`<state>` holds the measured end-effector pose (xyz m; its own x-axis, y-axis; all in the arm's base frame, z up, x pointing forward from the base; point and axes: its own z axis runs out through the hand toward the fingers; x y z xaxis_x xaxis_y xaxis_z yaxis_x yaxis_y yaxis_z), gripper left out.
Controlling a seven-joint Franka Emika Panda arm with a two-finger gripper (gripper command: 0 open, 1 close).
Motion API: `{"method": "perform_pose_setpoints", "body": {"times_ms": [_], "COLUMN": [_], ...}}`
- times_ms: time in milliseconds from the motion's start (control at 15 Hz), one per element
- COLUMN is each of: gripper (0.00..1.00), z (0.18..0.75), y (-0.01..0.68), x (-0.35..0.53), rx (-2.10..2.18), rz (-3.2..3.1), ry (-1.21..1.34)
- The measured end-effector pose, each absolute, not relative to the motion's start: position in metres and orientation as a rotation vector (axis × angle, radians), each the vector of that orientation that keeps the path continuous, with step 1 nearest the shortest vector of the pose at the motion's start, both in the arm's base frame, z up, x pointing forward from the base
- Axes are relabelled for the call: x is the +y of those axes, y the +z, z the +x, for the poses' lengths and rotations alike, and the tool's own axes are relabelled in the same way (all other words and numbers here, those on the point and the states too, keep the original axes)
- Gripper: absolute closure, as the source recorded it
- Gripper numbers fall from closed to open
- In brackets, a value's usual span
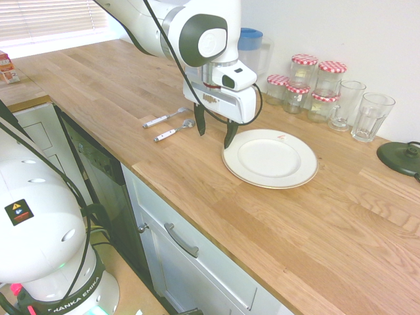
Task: Put the spoon into the plate
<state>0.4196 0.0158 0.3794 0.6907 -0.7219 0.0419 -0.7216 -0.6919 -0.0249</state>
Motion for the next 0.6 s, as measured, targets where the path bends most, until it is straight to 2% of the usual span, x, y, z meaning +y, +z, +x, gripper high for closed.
{"method": "perform_pose_setpoints", "body": {"times_ms": [333, 600], "gripper": [0.0, 0.0], "z": [0.421, 0.402], "y": [0.391, 0.413], "x": [0.022, 0.089], "rx": [1.25, 1.24], "rz": [-2.864, -2.861], "ry": [-0.113, -0.129]}}
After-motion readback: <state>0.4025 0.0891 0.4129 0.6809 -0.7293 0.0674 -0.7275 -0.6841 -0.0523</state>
